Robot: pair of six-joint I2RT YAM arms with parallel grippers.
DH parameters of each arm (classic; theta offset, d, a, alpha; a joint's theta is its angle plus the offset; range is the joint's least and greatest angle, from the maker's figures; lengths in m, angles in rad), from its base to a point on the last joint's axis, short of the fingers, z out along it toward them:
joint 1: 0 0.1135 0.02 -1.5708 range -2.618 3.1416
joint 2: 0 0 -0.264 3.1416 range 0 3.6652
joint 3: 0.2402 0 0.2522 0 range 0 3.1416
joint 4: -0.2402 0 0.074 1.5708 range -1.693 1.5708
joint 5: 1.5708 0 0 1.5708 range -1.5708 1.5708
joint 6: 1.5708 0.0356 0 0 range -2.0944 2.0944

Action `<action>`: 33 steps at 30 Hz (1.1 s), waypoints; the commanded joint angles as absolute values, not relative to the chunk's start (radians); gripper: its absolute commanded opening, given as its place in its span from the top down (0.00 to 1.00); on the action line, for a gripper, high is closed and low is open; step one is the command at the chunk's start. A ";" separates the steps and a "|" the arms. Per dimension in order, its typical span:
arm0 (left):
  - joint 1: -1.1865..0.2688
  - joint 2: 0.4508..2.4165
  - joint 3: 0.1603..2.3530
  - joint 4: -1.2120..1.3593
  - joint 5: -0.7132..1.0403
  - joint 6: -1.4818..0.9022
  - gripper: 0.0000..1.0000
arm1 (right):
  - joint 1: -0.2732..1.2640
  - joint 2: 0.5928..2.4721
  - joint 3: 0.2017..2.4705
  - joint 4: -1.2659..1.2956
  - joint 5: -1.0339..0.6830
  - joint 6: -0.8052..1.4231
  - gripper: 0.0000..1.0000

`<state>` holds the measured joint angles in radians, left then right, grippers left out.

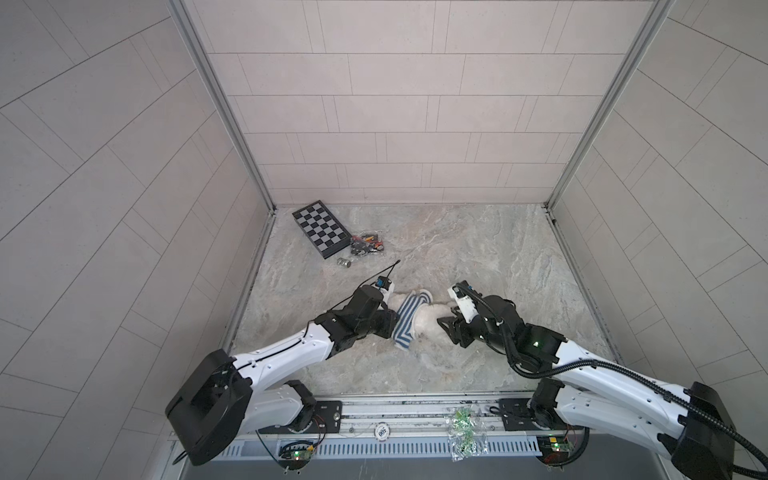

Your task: Dress the teddy bear

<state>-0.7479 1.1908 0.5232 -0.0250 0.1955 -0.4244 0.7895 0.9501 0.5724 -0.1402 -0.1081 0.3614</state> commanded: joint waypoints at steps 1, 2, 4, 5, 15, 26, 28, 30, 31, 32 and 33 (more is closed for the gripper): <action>-0.774 1.166 0.474 0.002 0.204 -0.462 0.70 | 0.746 1.011 0.606 -0.191 -0.162 0.394 0.34; -0.784 1.160 0.464 0.002 0.198 -0.466 0.70 | 0.736 1.031 0.607 -0.188 -0.177 0.394 0.33; -0.800 1.152 0.446 0.005 0.191 -0.480 0.70 | 0.727 1.061 0.610 -0.180 -0.198 0.394 0.30; -0.805 1.148 0.434 0.010 0.190 -0.488 0.70 | 0.727 1.075 0.611 -0.172 -0.215 0.395 0.29; -0.825 1.127 0.386 0.037 0.177 -0.511 0.70 | 0.730 1.134 0.557 -0.138 -0.232 0.398 0.29; -0.822 1.015 0.398 -0.031 0.187 -0.511 0.68 | 0.742 1.174 0.569 -0.150 -0.179 0.351 0.87; -0.816 0.959 0.425 -0.078 0.193 -0.504 0.66 | 0.763 1.148 0.576 -0.158 -0.149 0.326 0.99; -0.814 0.919 0.469 -0.134 0.192 -0.487 0.65 | 0.802 1.106 0.582 -0.161 -0.089 0.294 1.00; -0.813 0.906 0.498 -0.161 0.193 -0.477 0.64 | 0.830 1.079 0.581 -0.157 -0.053 0.273 1.00; -0.814 0.899 0.523 -0.182 0.191 -0.467 0.63 | 0.855 1.052 0.578 -0.151 -0.013 0.250 1.00; -0.814 0.897 0.552 -0.204 0.188 -0.457 0.63 | 0.886 1.025 0.577 -0.144 0.029 0.223 1.00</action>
<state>-0.8200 0.9195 0.4763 -0.1265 0.1909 -0.4934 0.8349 1.0920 0.5690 -0.1398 -0.0914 0.3027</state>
